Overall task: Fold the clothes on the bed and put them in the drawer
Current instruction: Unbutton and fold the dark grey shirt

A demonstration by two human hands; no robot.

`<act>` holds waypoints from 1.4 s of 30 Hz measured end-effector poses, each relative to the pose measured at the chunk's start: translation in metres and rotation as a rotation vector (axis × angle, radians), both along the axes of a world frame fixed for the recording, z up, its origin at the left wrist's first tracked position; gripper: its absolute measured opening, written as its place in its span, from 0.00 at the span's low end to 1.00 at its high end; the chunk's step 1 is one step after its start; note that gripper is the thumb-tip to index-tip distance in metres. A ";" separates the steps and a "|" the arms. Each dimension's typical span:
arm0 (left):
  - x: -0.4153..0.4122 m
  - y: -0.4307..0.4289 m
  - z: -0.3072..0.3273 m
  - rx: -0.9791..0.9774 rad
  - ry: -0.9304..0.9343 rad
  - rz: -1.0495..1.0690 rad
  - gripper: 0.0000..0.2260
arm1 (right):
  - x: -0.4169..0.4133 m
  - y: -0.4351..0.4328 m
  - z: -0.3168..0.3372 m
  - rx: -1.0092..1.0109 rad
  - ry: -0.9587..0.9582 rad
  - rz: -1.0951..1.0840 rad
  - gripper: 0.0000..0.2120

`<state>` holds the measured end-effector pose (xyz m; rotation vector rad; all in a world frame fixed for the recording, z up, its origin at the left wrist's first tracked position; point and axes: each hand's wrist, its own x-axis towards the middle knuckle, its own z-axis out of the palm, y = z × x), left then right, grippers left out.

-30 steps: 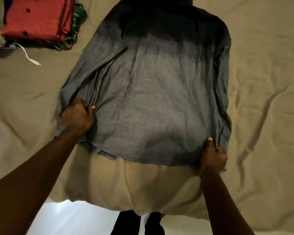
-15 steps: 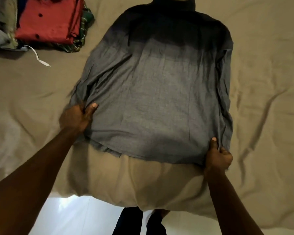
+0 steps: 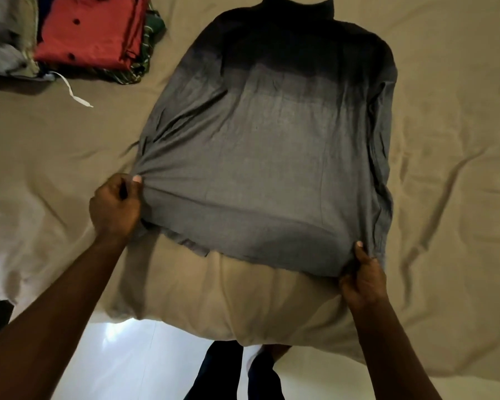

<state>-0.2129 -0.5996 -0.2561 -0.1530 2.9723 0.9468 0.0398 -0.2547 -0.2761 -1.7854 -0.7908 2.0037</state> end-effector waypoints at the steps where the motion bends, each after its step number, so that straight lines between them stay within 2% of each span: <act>1: 0.001 0.000 -0.002 0.057 -0.029 0.097 0.14 | 0.000 0.000 0.000 0.015 -0.036 -0.021 0.23; 4: -0.008 -0.006 -0.003 0.079 -0.227 0.212 0.13 | -0.002 0.007 -0.001 0.031 -0.212 -0.030 0.16; 6: -0.018 -0.009 0.008 0.170 -0.410 0.237 0.10 | -0.002 0.021 0.003 -0.081 -0.276 -0.005 0.09; 9: -0.030 -0.017 0.031 0.207 -0.591 0.227 0.11 | 0.006 0.040 0.013 -0.199 -0.292 0.063 0.11; 10: -0.030 -0.018 0.034 0.153 -0.599 0.188 0.11 | 0.008 0.040 0.014 -0.211 -0.292 0.101 0.11; 12: -0.023 -0.014 0.032 -0.133 -0.581 0.018 0.14 | 0.013 0.031 0.018 -0.190 -0.333 0.138 0.12; 14: 0.001 -0.004 0.024 -0.482 -0.429 -0.070 0.14 | 0.015 0.015 0.022 -0.112 -0.367 0.196 0.11; 15: 0.017 0.002 0.020 -0.569 -0.321 -0.053 0.14 | 0.016 0.008 0.023 -0.082 -0.358 0.228 0.11; 16: 0.033 0.009 0.017 -0.573 -0.202 -0.025 0.14 | 0.019 0.002 0.019 -0.043 -0.350 0.250 0.14; 17: 0.051 0.018 0.016 -0.493 -0.103 0.027 0.13 | 0.023 -0.003 0.015 0.006 -0.353 0.253 0.18; 19: 0.090 0.035 0.019 -0.242 -0.075 0.194 0.11 | 0.033 -0.015 0.010 0.206 -0.435 0.200 0.15; 21: 0.132 0.044 0.013 0.025 -0.236 0.464 0.13 | 0.040 -0.034 0.015 0.512 -0.748 0.175 0.12; 22: 0.148 0.047 0.008 0.166 -0.333 0.616 0.14 | 0.041 -0.047 0.019 0.685 -0.847 0.183 0.13; 23: 0.158 0.047 0.001 0.315 -0.408 0.752 0.14 | 0.038 -0.064 0.027 0.894 -0.841 0.269 0.14; 25: 0.163 0.051 -0.010 0.613 -0.430 0.954 0.07 | 0.030 -0.097 0.032 1.252 -0.589 0.712 0.18; 26: 0.159 0.057 -0.011 0.757 -0.440 0.995 0.04 | 0.027 -0.111 0.024 1.361 -0.436 1.016 0.20; 28: 0.147 0.068 -0.007 0.928 -0.495 1.052 0.03 | 0.011 -0.128 0.009 1.512 -0.282 1.548 0.27; 29: 0.141 0.071 -0.007 0.973 -0.561 1.069 0.07 | -0.001 -0.131 0.003 1.545 -0.244 1.694 0.28; 30: 0.134 0.069 -0.006 1.018 -0.630 1.074 0.10 | -0.014 -0.132 -0.003 1.553 -0.210 1.744 0.23; 31: 0.126 0.065 -0.003 1.051 -0.706 1.047 0.13 | -0.029 -0.130 -0.005 1.526 -0.200 1.726 0.15; 32: 0.121 0.063 -0.002 1.040 -0.759 0.982 0.14 | -0.041 -0.123 -0.007 1.395 -0.186 1.633 0.08; 33: 0.118 0.059 -0.003 1.020 -0.766 0.897 0.15 | -0.055 -0.114 -0.007 1.185 -0.183 1.515 0.05; 35: 0.122 0.059 -0.007 0.939 -0.639 0.676 0.16 | -0.076 -0.097 -0.007 0.735 -0.115 1.161 0.06; 36: 0.128 0.058 -0.011 0.803 -0.531 0.521 0.17 | -0.083 -0.090 -0.007 0.682 -0.104 1.033 0.06; 37: 0.135 0.057 -0.015 0.588 -0.432 0.333 0.16 | -0.087 -0.085 -0.006 0.728 -0.131 0.986 0.05; 39: 0.150 0.055 -0.022 0.170 -0.317 -0.028 0.12 | -0.084 -0.081 -0.001 0.962 -0.157 1.060 0.02; 41: 0.155 0.051 -0.029 -0.057 -0.264 -0.293 0.11 | -0.072 -0.083 0.006 1.253 -0.090 1.270 0.03; 42: 0.155 0.050 -0.030 -0.141 -0.241 -0.392 0.13 | -0.064 -0.084 0.006 1.410 -0.075 1.420 0.03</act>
